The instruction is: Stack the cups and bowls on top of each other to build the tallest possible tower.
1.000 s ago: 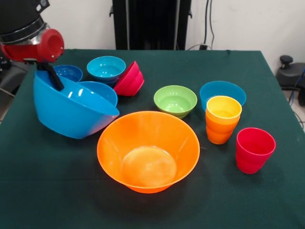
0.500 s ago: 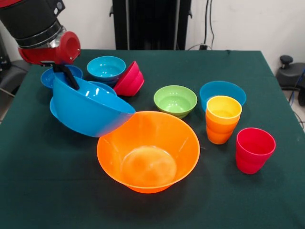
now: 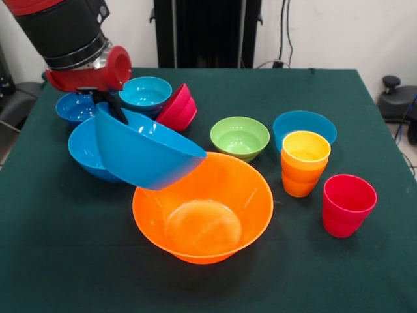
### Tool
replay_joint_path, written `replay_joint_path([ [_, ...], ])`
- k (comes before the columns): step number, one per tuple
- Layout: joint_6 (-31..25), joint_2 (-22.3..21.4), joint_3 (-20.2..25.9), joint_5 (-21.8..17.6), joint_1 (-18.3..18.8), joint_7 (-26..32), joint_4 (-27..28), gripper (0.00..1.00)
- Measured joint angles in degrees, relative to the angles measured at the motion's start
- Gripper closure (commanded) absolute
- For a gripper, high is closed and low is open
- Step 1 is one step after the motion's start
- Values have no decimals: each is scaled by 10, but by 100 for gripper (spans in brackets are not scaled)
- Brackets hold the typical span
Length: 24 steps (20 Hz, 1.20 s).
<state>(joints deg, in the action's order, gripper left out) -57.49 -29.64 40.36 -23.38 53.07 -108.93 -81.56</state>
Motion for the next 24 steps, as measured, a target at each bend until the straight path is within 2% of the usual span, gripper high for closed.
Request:
replay_joint_path([
  [24, 0, 0, 0, 1, -17, 0, 0, 100],
])
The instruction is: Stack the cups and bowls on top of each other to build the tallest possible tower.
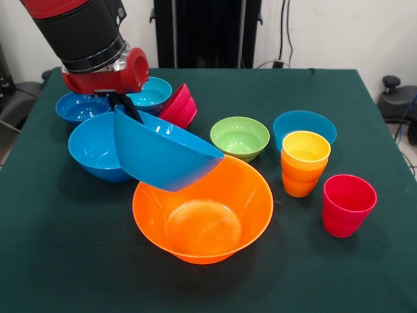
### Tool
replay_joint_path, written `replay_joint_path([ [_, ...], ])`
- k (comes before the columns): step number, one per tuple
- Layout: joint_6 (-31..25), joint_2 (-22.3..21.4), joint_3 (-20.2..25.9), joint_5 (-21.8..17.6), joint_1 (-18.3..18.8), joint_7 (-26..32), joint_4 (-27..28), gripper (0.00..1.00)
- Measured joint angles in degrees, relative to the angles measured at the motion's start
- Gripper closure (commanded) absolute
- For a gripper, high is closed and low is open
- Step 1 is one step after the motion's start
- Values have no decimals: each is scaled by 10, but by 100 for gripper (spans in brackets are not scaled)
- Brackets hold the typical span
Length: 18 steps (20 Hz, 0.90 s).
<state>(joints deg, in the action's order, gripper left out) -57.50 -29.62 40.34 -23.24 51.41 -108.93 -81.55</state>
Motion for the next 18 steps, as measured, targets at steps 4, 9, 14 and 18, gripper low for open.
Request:
replay_joint_path([
  [4, 0, 0, 0, 1, -1, 0, 0, 100],
  [9, 0, 0, 0, 5, -4, 0, 0, 100],
  [14, 0, 0, 0, 21, -11, 0, 1, 100],
  [18, 0, 0, 0, 27, -20, 0, 4, 100],
])
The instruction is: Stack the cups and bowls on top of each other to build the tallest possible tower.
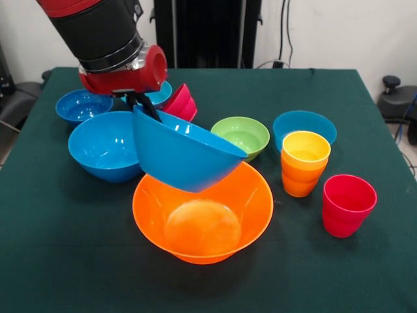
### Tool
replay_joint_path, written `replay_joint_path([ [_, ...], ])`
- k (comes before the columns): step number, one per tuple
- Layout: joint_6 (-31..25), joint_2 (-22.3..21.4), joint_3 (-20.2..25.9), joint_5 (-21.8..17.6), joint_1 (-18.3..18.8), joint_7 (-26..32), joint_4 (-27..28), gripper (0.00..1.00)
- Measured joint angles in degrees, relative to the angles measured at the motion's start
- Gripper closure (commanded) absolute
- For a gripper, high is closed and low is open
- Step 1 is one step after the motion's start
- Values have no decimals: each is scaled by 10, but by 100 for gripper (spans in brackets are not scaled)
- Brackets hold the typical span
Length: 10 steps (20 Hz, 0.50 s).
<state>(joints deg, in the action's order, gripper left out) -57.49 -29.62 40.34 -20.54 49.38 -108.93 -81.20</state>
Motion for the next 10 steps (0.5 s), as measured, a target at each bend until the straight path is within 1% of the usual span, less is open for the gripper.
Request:
replay_joint_path([
  [5, 0, 0, 0, 0, -9, 0, 0, 100],
  [6, 0, 0, 0, 0, -11, 0, 0, 0],
  [10, 2, -1, 0, 0, -11, 0, 0, 0],
])
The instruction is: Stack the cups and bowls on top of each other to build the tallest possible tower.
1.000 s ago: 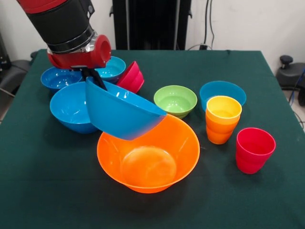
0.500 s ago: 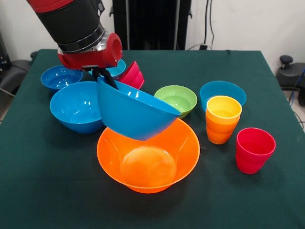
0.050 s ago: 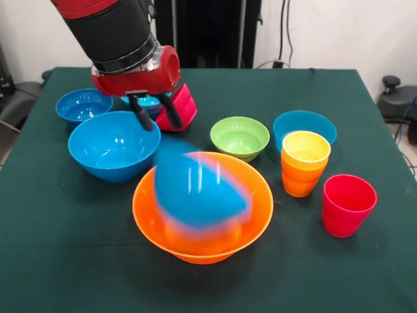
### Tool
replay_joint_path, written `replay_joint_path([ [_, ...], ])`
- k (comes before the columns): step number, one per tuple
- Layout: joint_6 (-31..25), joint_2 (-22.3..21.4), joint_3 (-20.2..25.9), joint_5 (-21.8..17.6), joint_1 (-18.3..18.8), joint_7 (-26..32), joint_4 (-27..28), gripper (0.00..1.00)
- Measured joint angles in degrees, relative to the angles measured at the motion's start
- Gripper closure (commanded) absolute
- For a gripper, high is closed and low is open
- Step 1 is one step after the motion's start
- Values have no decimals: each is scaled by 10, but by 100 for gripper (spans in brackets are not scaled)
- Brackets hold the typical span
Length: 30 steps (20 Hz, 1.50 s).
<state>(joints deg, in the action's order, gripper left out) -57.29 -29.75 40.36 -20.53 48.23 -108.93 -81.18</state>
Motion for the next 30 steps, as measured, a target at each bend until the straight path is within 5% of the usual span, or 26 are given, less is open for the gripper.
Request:
replay_joint_path([
  [22, 0, -3, 1, -3, 22, 0, -1, 0],
  [30, 18, -4, 0, -47, 60, 0, -28, 0],
])
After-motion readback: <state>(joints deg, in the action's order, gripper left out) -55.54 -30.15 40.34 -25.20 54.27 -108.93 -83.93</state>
